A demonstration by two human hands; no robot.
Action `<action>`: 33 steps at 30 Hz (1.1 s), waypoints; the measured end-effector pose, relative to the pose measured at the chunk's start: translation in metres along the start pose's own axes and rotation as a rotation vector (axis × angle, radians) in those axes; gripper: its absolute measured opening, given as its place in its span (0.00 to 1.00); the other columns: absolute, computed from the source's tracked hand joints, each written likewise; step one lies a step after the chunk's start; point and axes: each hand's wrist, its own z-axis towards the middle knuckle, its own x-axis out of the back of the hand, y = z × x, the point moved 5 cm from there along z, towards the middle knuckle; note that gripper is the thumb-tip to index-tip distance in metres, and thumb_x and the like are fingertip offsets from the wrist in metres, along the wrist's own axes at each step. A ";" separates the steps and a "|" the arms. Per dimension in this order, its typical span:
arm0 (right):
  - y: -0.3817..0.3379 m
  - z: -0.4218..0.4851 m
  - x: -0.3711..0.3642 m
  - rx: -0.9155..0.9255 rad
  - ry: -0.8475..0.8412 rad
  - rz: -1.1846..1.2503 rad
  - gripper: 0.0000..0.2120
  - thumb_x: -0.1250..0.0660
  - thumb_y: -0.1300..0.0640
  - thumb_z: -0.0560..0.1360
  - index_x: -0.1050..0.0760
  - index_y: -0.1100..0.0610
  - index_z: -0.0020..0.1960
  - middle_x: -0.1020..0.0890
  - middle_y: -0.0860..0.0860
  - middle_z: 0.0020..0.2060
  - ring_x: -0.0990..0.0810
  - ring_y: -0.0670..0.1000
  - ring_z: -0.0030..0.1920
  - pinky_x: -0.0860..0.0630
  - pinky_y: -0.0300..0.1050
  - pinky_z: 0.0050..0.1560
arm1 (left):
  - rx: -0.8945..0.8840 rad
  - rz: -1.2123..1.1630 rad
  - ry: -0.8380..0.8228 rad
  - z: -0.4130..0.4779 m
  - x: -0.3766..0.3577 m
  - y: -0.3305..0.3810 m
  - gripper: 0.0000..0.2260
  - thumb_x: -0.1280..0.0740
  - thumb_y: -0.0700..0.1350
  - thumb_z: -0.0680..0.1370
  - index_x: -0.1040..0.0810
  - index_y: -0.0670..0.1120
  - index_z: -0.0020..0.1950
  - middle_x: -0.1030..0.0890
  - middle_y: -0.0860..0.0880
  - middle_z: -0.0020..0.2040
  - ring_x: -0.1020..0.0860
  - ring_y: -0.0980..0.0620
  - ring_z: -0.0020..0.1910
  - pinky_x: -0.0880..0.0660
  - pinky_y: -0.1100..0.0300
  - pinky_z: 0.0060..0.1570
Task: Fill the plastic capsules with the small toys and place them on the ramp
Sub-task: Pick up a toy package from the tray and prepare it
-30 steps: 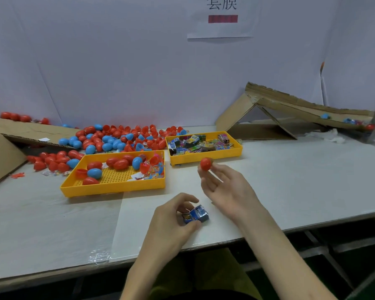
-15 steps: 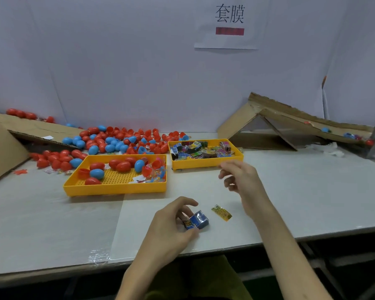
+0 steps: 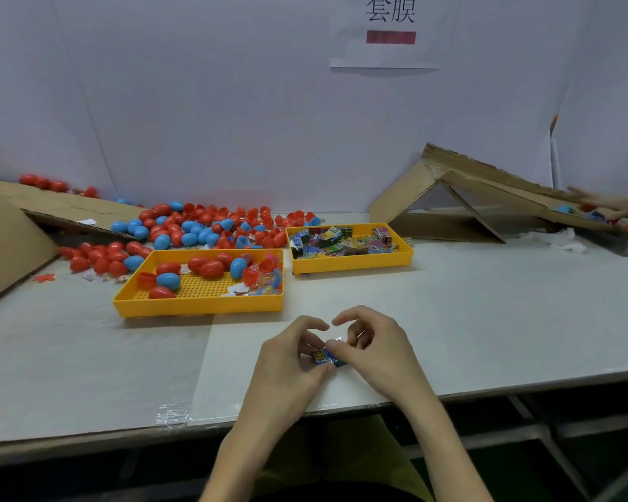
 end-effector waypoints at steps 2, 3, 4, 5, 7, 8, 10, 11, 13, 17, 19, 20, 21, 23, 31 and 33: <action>0.001 0.001 0.001 -0.003 0.014 0.012 0.10 0.23 0.56 0.70 0.20 0.45 0.48 0.24 0.46 0.32 0.27 0.40 0.31 0.29 0.31 0.35 | 0.003 0.003 0.004 0.001 0.000 0.000 0.20 0.24 0.37 0.71 0.24 0.59 0.53 0.18 0.56 0.43 0.21 0.66 0.46 0.27 0.76 0.43; 0.002 0.001 0.001 -0.002 0.022 0.020 0.10 0.24 0.57 0.71 0.20 0.45 0.48 0.23 0.46 0.32 0.27 0.40 0.31 0.29 0.31 0.35 | 0.005 0.004 0.005 0.001 -0.001 0.000 0.20 0.24 0.37 0.71 0.24 0.60 0.52 0.18 0.56 0.43 0.21 0.66 0.46 0.28 0.77 0.43; 0.002 0.001 0.001 -0.001 0.028 0.028 0.10 0.24 0.57 0.71 0.20 0.46 0.48 0.23 0.46 0.32 0.27 0.40 0.31 0.29 0.31 0.35 | 0.008 0.008 0.005 0.001 -0.001 0.000 0.20 0.24 0.37 0.71 0.24 0.60 0.52 0.18 0.56 0.43 0.22 0.66 0.46 0.28 0.77 0.43; 0.002 0.001 0.001 0.001 0.032 0.034 0.10 0.24 0.58 0.71 0.20 0.46 0.48 0.22 0.46 0.33 0.26 0.40 0.32 0.28 0.31 0.35 | 0.010 0.016 0.005 0.001 -0.001 0.000 0.20 0.24 0.38 0.71 0.24 0.60 0.52 0.18 0.56 0.43 0.22 0.66 0.46 0.28 0.77 0.43; 0.002 0.001 0.002 0.003 0.037 0.052 0.10 0.24 0.59 0.72 0.20 0.47 0.49 0.22 0.47 0.33 0.25 0.40 0.32 0.28 0.31 0.36 | 0.011 0.023 0.005 0.001 -0.001 0.000 0.20 0.24 0.38 0.71 0.24 0.60 0.53 0.18 0.56 0.43 0.22 0.67 0.46 0.29 0.77 0.42; 0.002 0.001 0.002 0.004 0.039 0.063 0.10 0.24 0.60 0.72 0.19 0.48 0.49 0.21 0.47 0.33 0.25 0.40 0.32 0.27 0.31 0.36 | 0.011 0.023 0.007 0.001 -0.001 0.000 0.20 0.24 0.37 0.71 0.24 0.60 0.52 0.18 0.56 0.43 0.22 0.67 0.46 0.29 0.77 0.42; 0.003 0.001 0.002 0.008 0.046 0.086 0.10 0.25 0.61 0.72 0.19 0.48 0.49 0.21 0.46 0.32 0.25 0.40 0.32 0.27 0.31 0.36 | 0.011 0.026 0.009 0.000 -0.001 0.000 0.21 0.24 0.37 0.71 0.24 0.60 0.52 0.18 0.56 0.43 0.22 0.67 0.46 0.28 0.77 0.42; 0.003 0.000 0.002 0.012 0.054 0.095 0.10 0.25 0.62 0.72 0.19 0.48 0.48 0.22 0.46 0.32 0.25 0.40 0.32 0.27 0.31 0.37 | 0.010 0.027 0.009 0.000 -0.001 0.000 0.21 0.24 0.37 0.71 0.24 0.60 0.52 0.18 0.56 0.43 0.22 0.67 0.46 0.28 0.77 0.43; 0.003 0.000 0.003 0.019 0.083 0.105 0.10 0.25 0.63 0.72 0.19 0.48 0.48 0.22 0.46 0.31 0.25 0.40 0.32 0.28 0.31 0.37 | 0.012 0.029 0.009 0.000 -0.001 0.000 0.20 0.24 0.37 0.71 0.24 0.60 0.52 0.18 0.56 0.43 0.22 0.67 0.46 0.28 0.77 0.42; 0.005 0.000 0.005 0.026 0.132 0.111 0.10 0.26 0.64 0.72 0.18 0.49 0.46 0.22 0.46 0.31 0.24 0.41 0.33 0.27 0.31 0.37 | 0.022 0.019 0.012 0.001 -0.002 -0.001 0.19 0.24 0.37 0.70 0.23 0.58 0.52 0.18 0.56 0.43 0.22 0.67 0.44 0.28 0.77 0.41; 0.006 -0.001 0.006 0.035 0.172 0.109 0.09 0.26 0.64 0.72 0.18 0.50 0.45 0.21 0.47 0.31 0.23 0.42 0.34 0.27 0.31 0.36 | 0.026 0.011 0.015 0.001 -0.002 -0.001 0.19 0.24 0.37 0.70 0.22 0.57 0.53 0.18 0.56 0.42 0.22 0.67 0.44 0.28 0.76 0.40; 0.006 -0.002 0.009 0.040 0.211 0.110 0.09 0.27 0.65 0.73 0.18 0.51 0.45 0.21 0.46 0.32 0.23 0.41 0.35 0.27 0.31 0.37 | 0.028 0.010 0.016 0.001 -0.001 -0.001 0.19 0.24 0.36 0.70 0.22 0.56 0.53 0.18 0.57 0.42 0.22 0.67 0.45 0.28 0.76 0.40; 0.007 -0.003 0.012 0.045 0.257 0.118 0.08 0.27 0.64 0.74 0.18 0.51 0.45 0.21 0.46 0.32 0.23 0.41 0.35 0.27 0.31 0.37 | 0.033 0.013 0.014 0.001 -0.001 -0.002 0.19 0.24 0.37 0.70 0.22 0.56 0.54 0.18 0.57 0.43 0.22 0.67 0.45 0.27 0.76 0.40; 0.008 -0.004 0.018 0.048 0.316 0.172 0.07 0.28 0.63 0.75 0.18 0.51 0.46 0.22 0.45 0.33 0.23 0.42 0.37 0.26 0.32 0.37 | 0.048 0.025 -0.003 0.002 -0.001 -0.002 0.19 0.23 0.38 0.71 0.23 0.56 0.55 0.19 0.58 0.44 0.23 0.68 0.47 0.27 0.76 0.40; -0.005 -0.010 0.016 0.171 0.119 0.420 0.13 0.23 0.64 0.70 0.18 0.47 0.46 0.18 0.49 0.35 0.17 0.46 0.39 0.21 0.37 0.40 | 0.079 -0.206 -0.054 0.004 0.009 -0.004 0.09 0.26 0.50 0.76 0.18 0.57 0.55 0.17 0.61 0.52 0.21 0.64 0.56 0.25 0.64 0.59; -0.008 -0.011 0.015 0.198 0.053 0.413 0.14 0.22 0.63 0.69 0.18 0.45 0.46 0.17 0.49 0.35 0.17 0.47 0.38 0.21 0.37 0.40 | 0.075 -0.248 -0.064 0.003 0.011 -0.004 0.05 0.28 0.49 0.77 0.15 0.55 0.51 0.16 0.58 0.50 0.20 0.60 0.55 0.24 0.59 0.60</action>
